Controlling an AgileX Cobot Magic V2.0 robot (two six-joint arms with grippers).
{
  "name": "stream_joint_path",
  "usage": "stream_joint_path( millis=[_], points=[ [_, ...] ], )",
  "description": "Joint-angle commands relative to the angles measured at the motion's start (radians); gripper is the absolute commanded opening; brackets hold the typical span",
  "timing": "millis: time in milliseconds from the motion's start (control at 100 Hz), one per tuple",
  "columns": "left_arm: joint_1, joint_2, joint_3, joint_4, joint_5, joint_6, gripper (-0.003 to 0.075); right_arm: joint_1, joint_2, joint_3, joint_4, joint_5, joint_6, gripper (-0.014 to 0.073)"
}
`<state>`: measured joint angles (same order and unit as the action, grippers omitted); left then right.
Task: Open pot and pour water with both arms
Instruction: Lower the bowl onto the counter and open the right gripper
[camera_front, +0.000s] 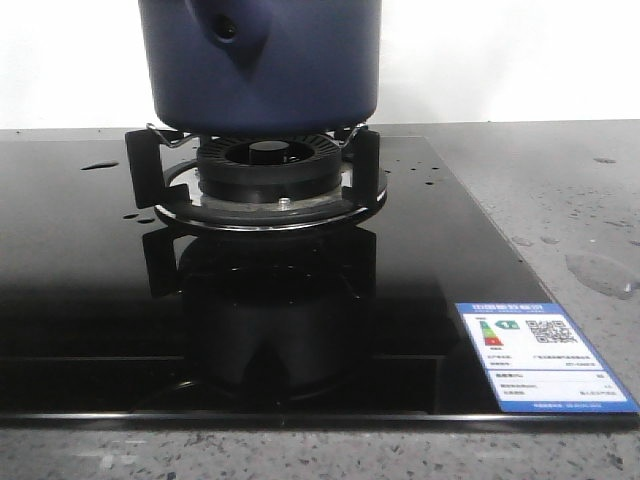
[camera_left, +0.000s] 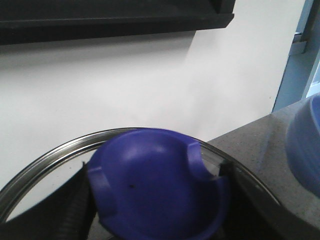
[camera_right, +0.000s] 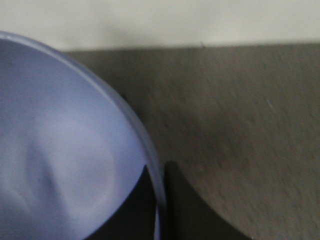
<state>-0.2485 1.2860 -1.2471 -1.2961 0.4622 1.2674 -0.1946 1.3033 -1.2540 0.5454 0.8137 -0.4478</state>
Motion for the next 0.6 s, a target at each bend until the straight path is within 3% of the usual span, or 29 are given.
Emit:
stream_joint_path(
  millis=[0, 190, 590],
  points=[
    [-0.016, -0.036, -0.041, -0.073, -0.030, 0.012, 0.0375, -0.029, 0.008, -0.035, -0.124, 0.112, 0.147, -0.0043],
    [-0.029, -0.036, -0.041, -0.074, -0.030, 0.012, 0.0375, -0.029, 0.089, -0.035, -0.264, 0.229, 0.230, -0.0043],
    [-0.029, -0.036, -0.041, -0.074, -0.021, 0.012, 0.0375, -0.029, 0.192, -0.035, -0.274, 0.230, 0.237, -0.0043]
  ],
)
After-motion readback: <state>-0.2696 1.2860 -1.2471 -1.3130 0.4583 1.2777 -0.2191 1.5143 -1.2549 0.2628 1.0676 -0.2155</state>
